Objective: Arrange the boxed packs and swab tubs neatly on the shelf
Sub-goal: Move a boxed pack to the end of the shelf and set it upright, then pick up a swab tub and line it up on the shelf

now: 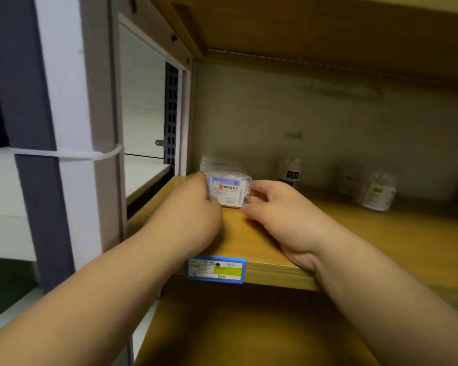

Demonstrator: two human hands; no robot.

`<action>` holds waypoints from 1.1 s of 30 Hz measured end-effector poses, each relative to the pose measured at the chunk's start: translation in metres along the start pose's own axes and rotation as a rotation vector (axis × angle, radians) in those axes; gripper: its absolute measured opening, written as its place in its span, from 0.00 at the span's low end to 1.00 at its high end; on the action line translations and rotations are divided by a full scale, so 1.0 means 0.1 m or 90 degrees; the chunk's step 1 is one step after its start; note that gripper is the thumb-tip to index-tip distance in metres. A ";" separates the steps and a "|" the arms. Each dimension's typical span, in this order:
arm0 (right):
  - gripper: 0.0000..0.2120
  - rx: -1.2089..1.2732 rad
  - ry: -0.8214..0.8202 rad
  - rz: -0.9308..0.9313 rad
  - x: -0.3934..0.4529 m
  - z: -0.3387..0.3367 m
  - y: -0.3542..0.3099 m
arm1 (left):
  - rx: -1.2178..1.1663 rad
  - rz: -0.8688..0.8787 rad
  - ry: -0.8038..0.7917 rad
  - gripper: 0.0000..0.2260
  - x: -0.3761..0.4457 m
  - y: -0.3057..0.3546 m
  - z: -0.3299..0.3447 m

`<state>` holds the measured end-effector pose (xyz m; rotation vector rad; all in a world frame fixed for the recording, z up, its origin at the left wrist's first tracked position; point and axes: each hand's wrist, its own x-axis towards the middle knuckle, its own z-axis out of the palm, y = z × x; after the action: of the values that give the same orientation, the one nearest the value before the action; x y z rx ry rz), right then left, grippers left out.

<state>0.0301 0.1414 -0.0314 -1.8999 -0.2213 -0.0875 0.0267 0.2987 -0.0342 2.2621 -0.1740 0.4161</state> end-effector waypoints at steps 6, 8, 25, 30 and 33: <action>0.23 -0.028 0.008 0.026 0.01 0.03 -0.02 | 0.033 -0.009 0.000 0.15 -0.06 0.05 -0.01; 0.24 -0.016 0.027 0.026 0.01 0.04 -0.01 | -0.005 -0.008 -0.008 0.19 -0.09 0.07 -0.02; 0.26 0.039 0.168 -0.001 -0.66 -0.31 -0.22 | -0.090 0.026 0.131 0.27 -0.75 0.43 -0.16; 0.21 -0.062 0.200 -0.012 -0.95 -0.94 -0.06 | -0.143 -0.030 0.065 0.23 -0.99 0.88 0.12; 0.21 -0.054 0.219 0.050 -1.04 -1.21 0.12 | -0.057 -0.007 -0.016 0.29 -1.03 1.04 0.31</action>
<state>-0.0633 0.0127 -0.0197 -1.9403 0.0919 -0.3712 -0.0895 0.2054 -0.0161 2.1795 -0.1904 0.3667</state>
